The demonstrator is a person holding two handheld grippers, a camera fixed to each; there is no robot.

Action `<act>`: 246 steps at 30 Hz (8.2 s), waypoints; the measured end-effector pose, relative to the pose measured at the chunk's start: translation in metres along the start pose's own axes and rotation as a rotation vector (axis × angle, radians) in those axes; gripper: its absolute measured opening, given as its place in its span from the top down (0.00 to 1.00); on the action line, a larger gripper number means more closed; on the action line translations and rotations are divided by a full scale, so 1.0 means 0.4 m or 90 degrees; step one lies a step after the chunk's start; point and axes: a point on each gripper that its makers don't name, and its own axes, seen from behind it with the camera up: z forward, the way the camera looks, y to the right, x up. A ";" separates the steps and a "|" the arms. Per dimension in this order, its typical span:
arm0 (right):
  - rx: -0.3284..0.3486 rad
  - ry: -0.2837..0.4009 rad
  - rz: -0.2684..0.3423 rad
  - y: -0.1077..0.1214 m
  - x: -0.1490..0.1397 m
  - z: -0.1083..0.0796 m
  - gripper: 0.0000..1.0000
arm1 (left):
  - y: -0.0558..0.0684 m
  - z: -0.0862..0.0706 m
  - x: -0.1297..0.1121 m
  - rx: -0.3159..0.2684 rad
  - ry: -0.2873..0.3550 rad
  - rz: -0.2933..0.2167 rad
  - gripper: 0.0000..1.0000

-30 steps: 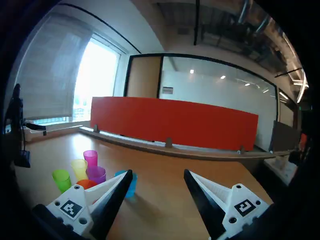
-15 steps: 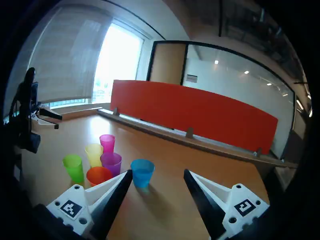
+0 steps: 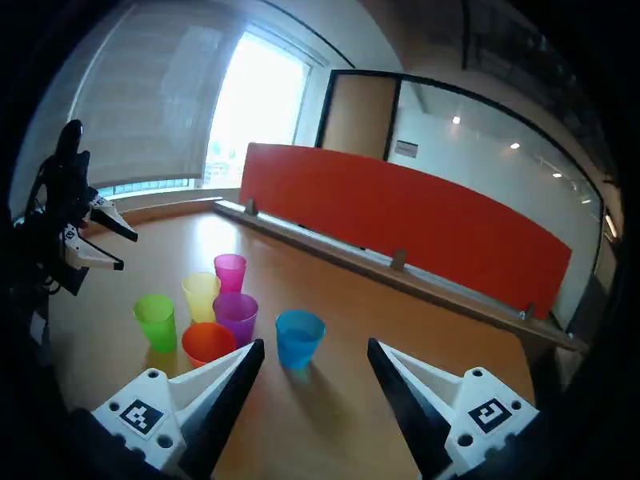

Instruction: Pour water

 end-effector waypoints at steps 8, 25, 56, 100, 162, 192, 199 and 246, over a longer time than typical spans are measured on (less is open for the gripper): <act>0.009 -0.012 -0.007 -0.002 -0.015 0.012 0.00 | 0.053 0.017 -0.036 -0.056 -0.036 0.007 0.07; 0.015 -0.021 -0.012 0.006 -0.038 0.038 0.00 | 0.122 0.079 -0.126 -0.114 -0.103 0.018 0.06; 0.028 -0.030 -0.010 0.013 -0.061 0.094 0.00 | 0.166 0.192 -0.158 -0.151 -0.134 0.026 0.06; 0.070 -0.085 -0.013 -0.015 -0.123 0.237 0.00 | 0.150 0.172 -0.110 -0.136 -0.101 0.013 0.16; 0.113 -0.108 0.033 -0.060 -0.164 0.425 0.08 | 0.105 0.115 -0.078 -0.116 -0.071 -0.031 0.17; 0.064 0.080 0.050 -0.063 0.081 0.269 0.08 | 0.103 0.083 0.034 -0.095 0.006 -0.035 0.17; 0.052 0.127 0.064 -0.064 0.135 0.216 0.08 | 0.105 0.062 0.066 -0.088 0.026 -0.026 0.17; 0.017 0.198 0.062 -0.109 0.214 0.007 0.09 | 0.148 -0.043 0.225 -0.084 0.168 -0.065 0.16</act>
